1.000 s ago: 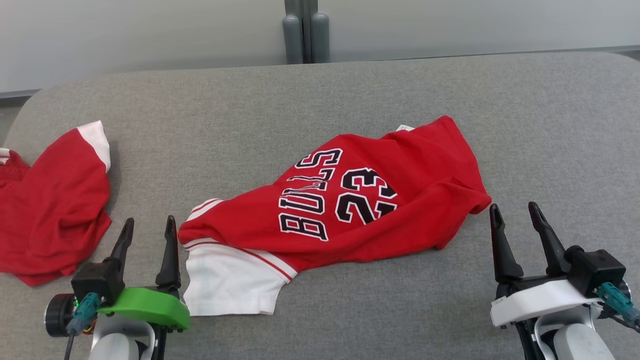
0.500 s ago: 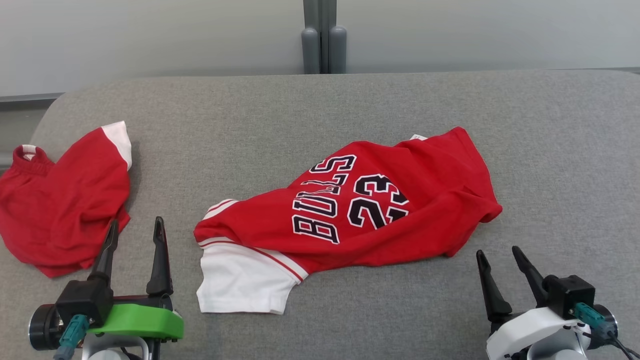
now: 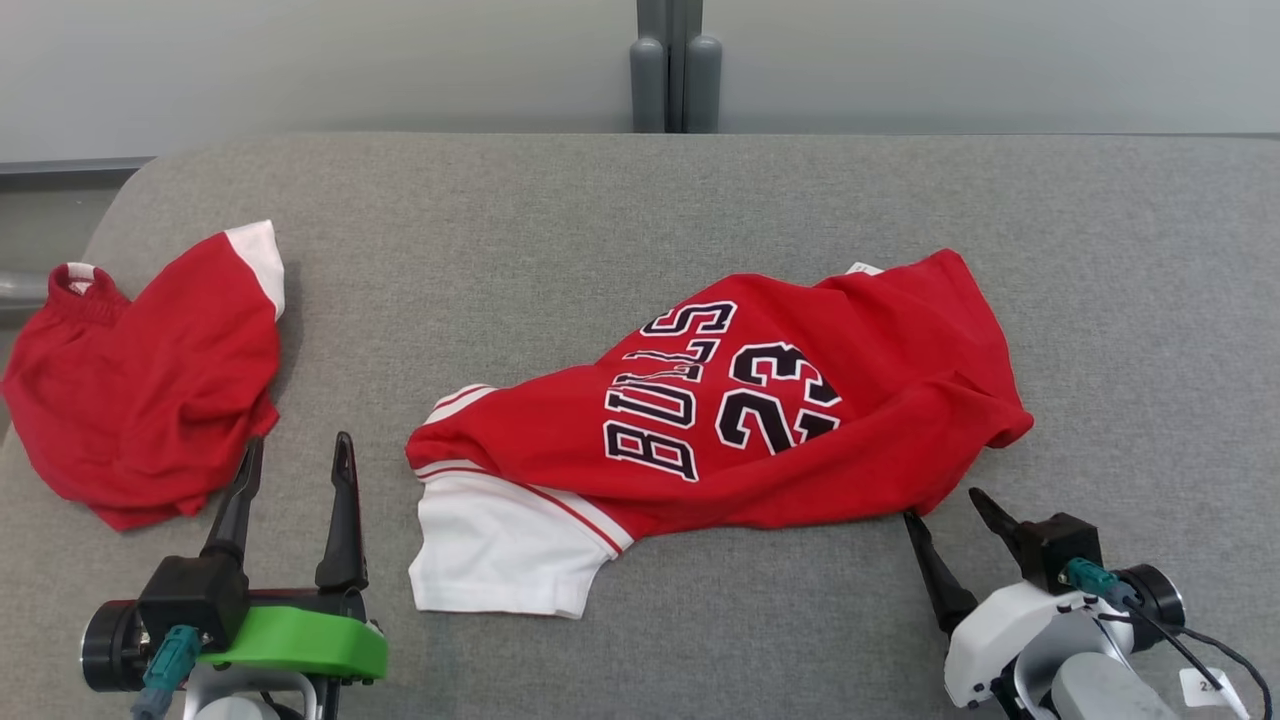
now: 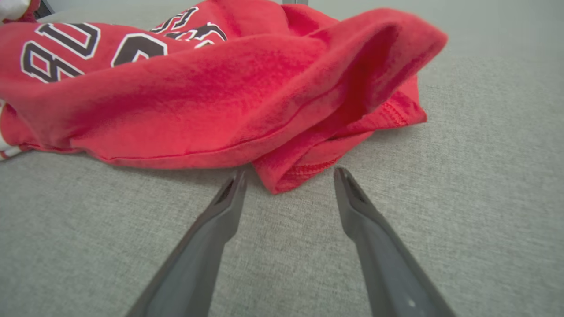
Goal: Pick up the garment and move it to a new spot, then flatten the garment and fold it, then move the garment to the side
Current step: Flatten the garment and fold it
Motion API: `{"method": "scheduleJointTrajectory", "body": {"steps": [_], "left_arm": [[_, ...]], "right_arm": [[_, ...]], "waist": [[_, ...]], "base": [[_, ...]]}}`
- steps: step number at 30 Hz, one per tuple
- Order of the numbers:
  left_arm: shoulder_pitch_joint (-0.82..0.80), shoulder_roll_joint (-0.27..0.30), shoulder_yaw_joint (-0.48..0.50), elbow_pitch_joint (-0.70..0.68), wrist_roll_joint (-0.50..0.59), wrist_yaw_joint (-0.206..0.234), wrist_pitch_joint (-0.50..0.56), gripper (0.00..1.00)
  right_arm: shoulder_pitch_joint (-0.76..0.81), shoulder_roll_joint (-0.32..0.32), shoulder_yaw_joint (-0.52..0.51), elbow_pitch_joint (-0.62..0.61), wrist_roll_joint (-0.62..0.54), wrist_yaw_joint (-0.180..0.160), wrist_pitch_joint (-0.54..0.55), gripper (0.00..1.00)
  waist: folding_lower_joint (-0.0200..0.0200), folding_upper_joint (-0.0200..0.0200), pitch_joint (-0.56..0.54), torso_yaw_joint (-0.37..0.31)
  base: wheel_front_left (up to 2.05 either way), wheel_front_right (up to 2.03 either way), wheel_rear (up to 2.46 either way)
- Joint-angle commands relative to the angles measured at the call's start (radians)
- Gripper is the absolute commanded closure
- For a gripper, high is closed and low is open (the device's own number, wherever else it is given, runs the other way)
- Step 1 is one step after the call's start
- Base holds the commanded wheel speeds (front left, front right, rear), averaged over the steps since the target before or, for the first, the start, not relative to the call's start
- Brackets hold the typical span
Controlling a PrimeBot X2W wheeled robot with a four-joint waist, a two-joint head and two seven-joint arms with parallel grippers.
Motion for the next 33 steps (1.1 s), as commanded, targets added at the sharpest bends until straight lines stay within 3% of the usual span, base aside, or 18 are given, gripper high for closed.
{"method": "scheduleJointTrajectory", "body": {"steps": [1,5,6,8,16,22,27,28,29,30,33], "left_arm": [[-0.006,0.0,-0.003,0.001,-0.002,0.001,-0.001,0.0],[-0.015,0.0,-0.017,0.007,-0.011,0.001,-0.001,0.0],[-0.018,0.0,-0.02,0.009,-0.013,0.001,-0.001,0.0],[-0.022,0.0,-0.023,0.012,-0.016,0.0,-0.001,0.0],[-0.003,0.0,-0.024,0.023,-0.027,0.001,-0.001,0.0],[0.01,0.0,-0.023,0.027,-0.033,0.009,-0.001,0.0],[0.017,0.0,-0.031,0.03,-0.04,0.012,-0.001,0.0],[0.015,0.0,-0.032,0.031,-0.041,0.013,-0.001,0.0],[0.013,0.0,-0.034,0.032,-0.042,0.013,-0.001,0.0],[0.011,0.0,-0.035,0.033,-0.042,0.013,-0.001,0.0],[0.008,0.0,-0.038,0.033,-0.043,0.016,-0.001,0.0]], "right_arm": [[-0.026,-0.003,0.011,0.025,0.001,-0.001,-0.002,0.0],[-0.074,-0.004,0.036,0.095,0.012,-0.001,-0.003,0.0],[-0.084,-0.002,0.041,0.112,0.018,-0.001,-0.003,0.3],[-0.102,-0.003,0.048,0.132,0.027,-0.001,-0.003,1.0],[-0.046,-0.029,0.014,0.066,0.043,-0.001,-0.003,1.0],[0.09,-0.083,-0.078,-0.08,0.038,-0.001,-0.003,1.0],[0.163,-0.116,-0.137,-0.128,0.045,-0.001,-0.003,1.0],[0.172,-0.121,-0.144,-0.13,0.046,-0.001,-0.003,0.92],[0.175,-0.122,-0.146,-0.132,0.05,-0.001,-0.003,0.51],[0.175,-0.122,-0.153,-0.136,0.054,-0.001,-0.003,0.0],[0.172,-0.122,-0.172,-0.147,0.054,-0.001,-0.003,0.0]], "waist": [[0.0,0.0,0.006,0.006],[0.0,0.0,0.013,0.016],[0.0,0.0,0.015,0.018],[0.0,0.0,0.019,0.019],[0.0,0.0,0.01,0.0],[0.0,0.0,0.001,-0.033],[0.0,0.0,0.001,-0.059],[0.0,0.0,0.001,-0.062],[0.0,0.0,0.001,-0.064],[0.0,0.0,0.001,-0.066],[0.0,0.0,-0.001,-0.07]], "base": [[0.0,0.0,0.0],[0.0,0.0,0.0],[0.0,0.0,0.0],[0.0,0.0,0.0],[0.0,0.0,0.0],[0.0,0.0,0.0],[0.0,0.0,0.0],[0.0,0.0,0.0],[0.0,0.0,0.0],[0.0,0.0,0.0],[0.0,0.0,0.0]]}}
